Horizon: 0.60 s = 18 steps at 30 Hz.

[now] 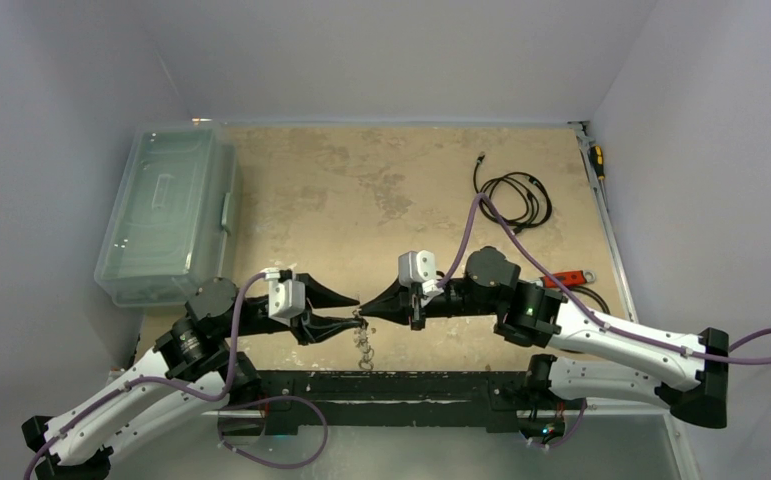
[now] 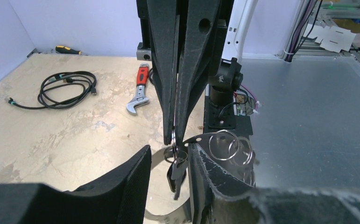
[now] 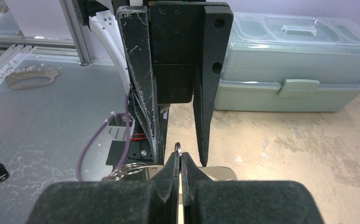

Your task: Put the keys on the keyring

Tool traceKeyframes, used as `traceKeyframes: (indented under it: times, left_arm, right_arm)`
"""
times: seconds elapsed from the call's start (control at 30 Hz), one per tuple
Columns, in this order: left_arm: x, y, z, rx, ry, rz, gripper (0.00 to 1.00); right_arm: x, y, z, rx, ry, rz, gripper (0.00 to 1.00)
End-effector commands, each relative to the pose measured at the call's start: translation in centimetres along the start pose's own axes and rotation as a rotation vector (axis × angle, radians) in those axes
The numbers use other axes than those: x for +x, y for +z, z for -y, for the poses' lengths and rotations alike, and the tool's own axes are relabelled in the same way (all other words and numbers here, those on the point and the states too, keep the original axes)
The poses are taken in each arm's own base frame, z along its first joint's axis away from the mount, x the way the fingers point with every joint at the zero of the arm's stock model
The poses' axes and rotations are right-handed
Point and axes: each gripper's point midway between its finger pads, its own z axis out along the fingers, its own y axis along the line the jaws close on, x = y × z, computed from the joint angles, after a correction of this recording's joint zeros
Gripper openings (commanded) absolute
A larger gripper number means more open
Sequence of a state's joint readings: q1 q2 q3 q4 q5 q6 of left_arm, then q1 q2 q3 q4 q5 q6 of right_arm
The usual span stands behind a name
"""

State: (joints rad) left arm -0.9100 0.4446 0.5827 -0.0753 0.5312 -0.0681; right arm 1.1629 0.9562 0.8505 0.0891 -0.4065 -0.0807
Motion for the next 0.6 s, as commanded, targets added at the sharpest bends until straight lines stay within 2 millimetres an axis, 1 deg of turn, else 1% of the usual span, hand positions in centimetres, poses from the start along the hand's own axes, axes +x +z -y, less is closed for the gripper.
traceKeyframes:
  times: [0.0,0.1,0.23,0.33,0.37,0.47,0.5,0.57]
  left_arm:
    - [-1.2,0.0,0.2,0.012,0.016,0.037,0.29]
    - [-1.2,0.0,0.0,0.003,0.018,0.033,0.19]
    - [-1.1,0.1,-0.1,-0.003,0.02,0.028,0.0]
    - [-0.9,0.2,-0.3,-0.008,0.012,0.017,0.0]
    - [-0.9,0.2,-0.3,-0.007,0.012,0.016,0.0]
    - [-0.8,0.3,-0.3,-0.008,0.007,0.015,0.21]
    - [-0.8,0.2,-0.3,-0.009,0.007,0.016,0.25]
    - [-0.8,0.2,-0.3,-0.011,0.005,0.017,0.29]
  right_arm:
    - [-1.6,0.5,0.3,0.003,-0.015,0.047,0.0]
    - [-1.4,0.6,0.1,-0.011,-0.012,0.043,0.0]
    - [-1.5,0.5,-0.2,-0.025,-0.013,0.052,0.0]
    - [-1.9,0.3,-0.3,-0.021,-0.019,0.066,0.0]
    - [-2.1,0.1,-0.3,-0.019,-0.021,0.073,0.0]
    - [-2.5,-0.1,-0.2,-0.007,-0.026,0.088,0.0]
    - [-2.6,-0.2,-0.1,-0.004,-0.028,0.091,0.0]
    - [-2.7,-0.3,-0.1,0.002,-0.028,0.094,0.0]
